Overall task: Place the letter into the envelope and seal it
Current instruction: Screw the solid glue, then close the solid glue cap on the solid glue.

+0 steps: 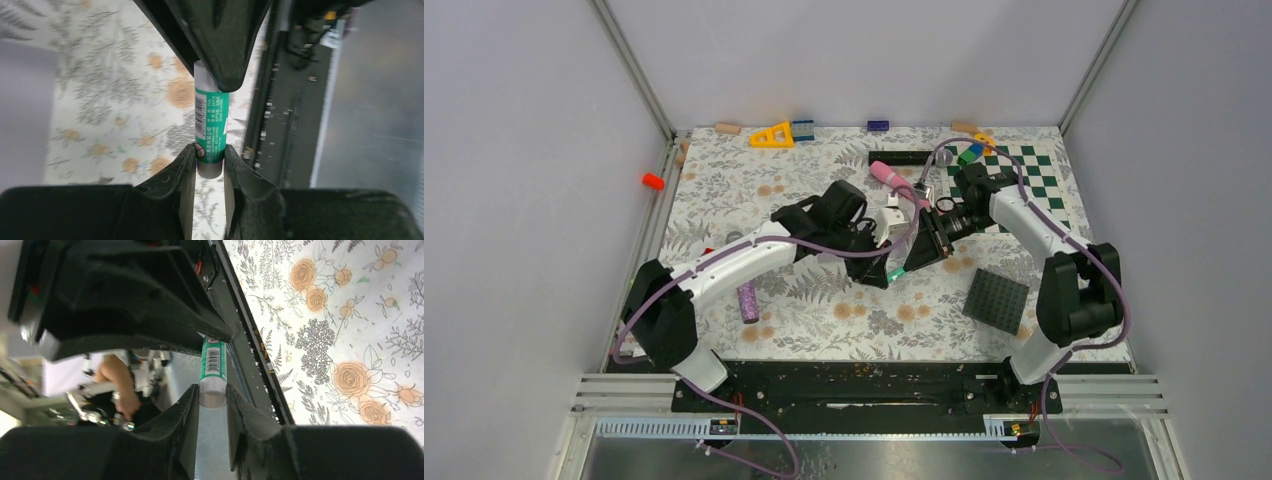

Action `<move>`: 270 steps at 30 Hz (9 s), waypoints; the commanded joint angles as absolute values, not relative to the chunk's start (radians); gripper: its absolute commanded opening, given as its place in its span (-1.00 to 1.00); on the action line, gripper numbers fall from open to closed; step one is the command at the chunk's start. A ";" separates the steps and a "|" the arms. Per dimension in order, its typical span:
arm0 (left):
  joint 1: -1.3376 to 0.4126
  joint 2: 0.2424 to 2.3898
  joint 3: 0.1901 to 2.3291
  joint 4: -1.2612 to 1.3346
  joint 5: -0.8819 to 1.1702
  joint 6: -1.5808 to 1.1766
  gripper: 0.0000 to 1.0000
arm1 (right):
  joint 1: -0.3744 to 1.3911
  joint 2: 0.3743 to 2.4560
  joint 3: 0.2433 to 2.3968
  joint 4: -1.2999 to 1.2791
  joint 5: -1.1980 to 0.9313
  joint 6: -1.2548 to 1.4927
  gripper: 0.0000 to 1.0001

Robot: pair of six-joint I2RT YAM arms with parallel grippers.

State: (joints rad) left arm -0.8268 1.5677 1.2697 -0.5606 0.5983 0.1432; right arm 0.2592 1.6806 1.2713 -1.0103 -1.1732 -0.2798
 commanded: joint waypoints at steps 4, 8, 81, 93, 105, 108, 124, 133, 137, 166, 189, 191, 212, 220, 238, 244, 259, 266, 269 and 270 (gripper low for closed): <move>-0.767 1.627 1.357 -0.713 1.111 0.181 -0.87 | 0.319 1.485 1.290 -1.123 -1.161 -0.567 -0.36; -0.750 1.648 1.366 -0.741 1.177 0.189 -0.85 | 0.343 1.391 1.227 -0.993 -1.097 -0.482 -0.09; -0.921 1.536 1.241 -0.499 0.324 0.153 -0.91 | 0.263 1.701 1.274 -0.891 -1.140 -0.066 -0.47; -0.798 1.599 1.319 -0.649 0.885 0.167 -0.89 | 0.338 1.516 1.280 -0.983 -1.067 -0.318 0.11; -0.796 1.568 1.283 -0.568 0.753 0.114 -0.88 | 0.371 1.563 1.240 -0.832 -0.988 -0.105 0.13; -0.796 1.563 1.270 -0.552 0.744 0.107 -0.88 | 0.383 1.561 1.231 -0.833 -0.983 -0.113 0.11; -0.775 1.566 1.258 -0.522 0.748 0.083 -0.88 | 0.399 1.551 1.216 -0.833 -1.000 -0.125 -0.29; -0.768 1.562 1.267 -0.536 0.713 0.099 0.03 | 0.400 1.555 1.221 -0.835 -1.029 -0.127 -0.51; -0.683 1.522 1.280 -0.541 0.701 0.088 0.60 | 0.397 1.545 1.216 -0.837 -1.011 -0.131 -0.51; -0.447 1.629 1.116 -0.687 -0.229 0.290 0.46 | 0.339 1.503 1.201 -0.805 -0.943 -0.143 -0.52; -0.397 1.752 1.134 -0.708 -0.098 0.288 -0.14 | 0.331 1.509 1.201 -0.805 -0.962 -0.147 -0.52; -0.397 1.744 1.135 -0.706 -0.088 0.288 -0.14 | 0.331 1.510 1.200 -0.804 -0.963 -0.146 -0.52; -0.389 1.698 1.146 -0.729 -0.077 0.286 -0.18 | 0.331 1.515 1.199 -0.805 -0.966 -0.144 -0.51; -0.386 1.697 1.151 -0.730 -0.075 0.284 -0.20 | 0.332 1.514 1.198 -0.804 -0.968 -0.143 -0.51; -0.379 1.692 1.155 -0.726 -0.063 0.284 -0.37 | 0.331 1.514 1.197 -0.804 -0.974 -0.141 -0.51; -0.376 1.687 1.158 -0.726 -0.033 0.278 -0.75 | 0.331 1.515 1.195 -0.804 -0.974 -0.141 -0.52; -0.336 1.477 1.311 -0.644 0.455 0.122 -0.89 | 0.297 1.532 1.297 -0.744 -1.016 -0.053 -0.53; -0.336 1.408 1.341 -0.367 0.713 -0.181 -0.88 | 0.272 1.494 1.276 -0.412 -1.077 0.257 -0.53; -0.334 1.430 1.367 -0.263 0.799 -0.294 -0.89 | 0.245 1.475 1.230 -0.166 -1.116 0.461 -0.53; -0.334 1.451 1.388 -0.251 0.834 -0.329 -0.89 | 0.236 1.468 1.207 -0.055 -1.125 0.544 -0.54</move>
State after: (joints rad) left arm -0.3386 1.4193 1.3186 -0.4339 0.6300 -0.1226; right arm 0.2718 1.5345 1.2507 -0.4549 -1.0435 0.2245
